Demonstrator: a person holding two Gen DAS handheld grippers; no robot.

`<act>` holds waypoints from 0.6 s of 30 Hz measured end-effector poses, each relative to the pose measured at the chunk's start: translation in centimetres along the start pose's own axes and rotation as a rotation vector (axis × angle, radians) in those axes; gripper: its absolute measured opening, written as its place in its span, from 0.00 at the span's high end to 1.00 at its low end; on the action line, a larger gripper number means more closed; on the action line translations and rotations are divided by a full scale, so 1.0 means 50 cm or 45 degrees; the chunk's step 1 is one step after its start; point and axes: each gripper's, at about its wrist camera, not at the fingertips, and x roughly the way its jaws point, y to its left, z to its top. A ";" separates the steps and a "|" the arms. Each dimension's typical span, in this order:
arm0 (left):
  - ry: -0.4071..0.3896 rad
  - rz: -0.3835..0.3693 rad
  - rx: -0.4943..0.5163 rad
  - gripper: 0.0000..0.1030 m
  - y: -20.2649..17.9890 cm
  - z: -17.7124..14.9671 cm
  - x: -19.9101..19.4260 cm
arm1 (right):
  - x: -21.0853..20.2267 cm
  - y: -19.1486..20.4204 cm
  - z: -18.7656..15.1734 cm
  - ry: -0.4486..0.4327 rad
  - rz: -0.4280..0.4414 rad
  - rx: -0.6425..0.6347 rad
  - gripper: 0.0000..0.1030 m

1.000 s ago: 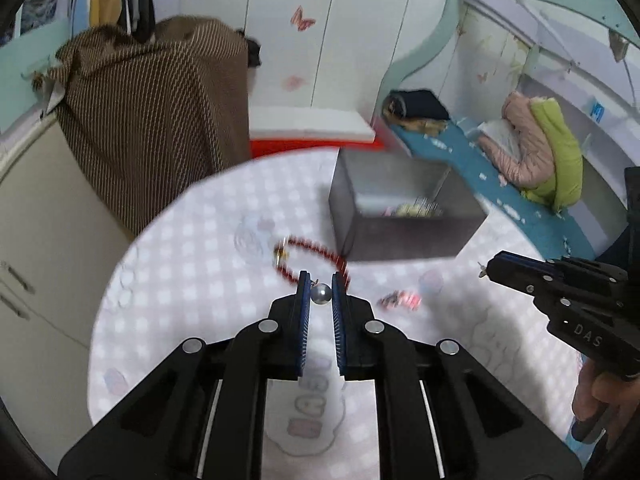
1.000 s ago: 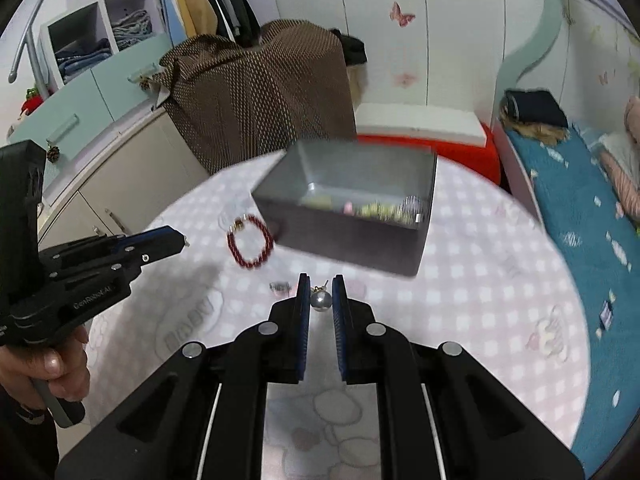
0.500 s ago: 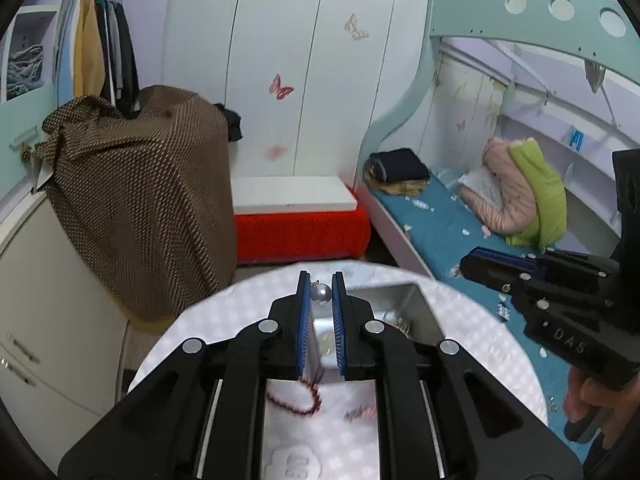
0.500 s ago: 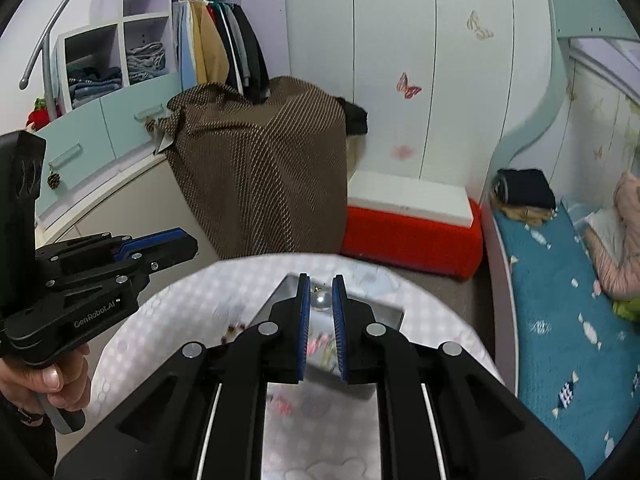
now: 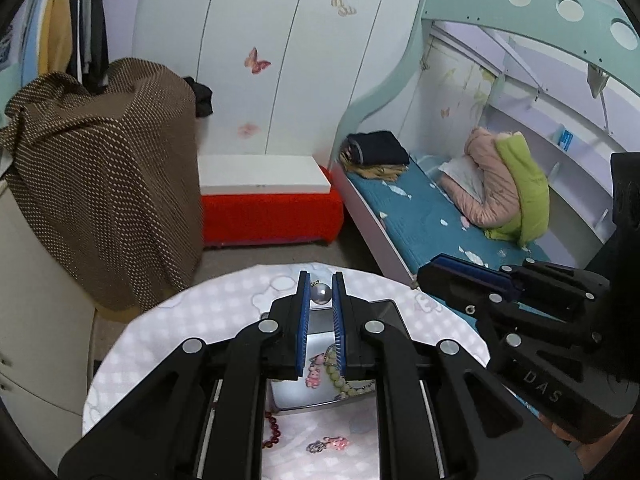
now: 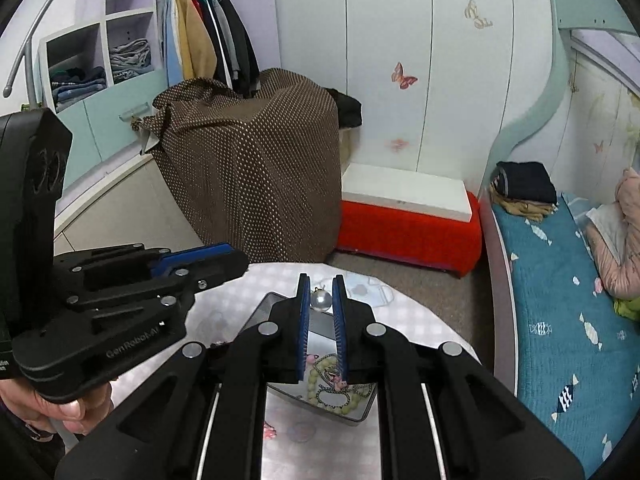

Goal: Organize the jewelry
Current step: 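Carry both pearl earrings into the grey box and open both grippers, then withdraw both grippers from the box back over the table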

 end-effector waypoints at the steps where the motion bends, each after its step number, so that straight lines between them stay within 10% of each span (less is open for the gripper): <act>1: 0.010 -0.004 0.001 0.89 -0.002 0.001 0.008 | 0.004 0.000 0.000 0.007 0.000 0.005 0.90; 14: 0.031 -0.013 0.020 0.88 -0.008 -0.001 0.035 | 0.027 -0.012 0.001 0.046 -0.001 0.034 0.90; 18: 0.003 0.067 -0.010 0.41 0.003 0.000 0.025 | 0.026 -0.021 0.001 0.038 -0.013 0.062 0.79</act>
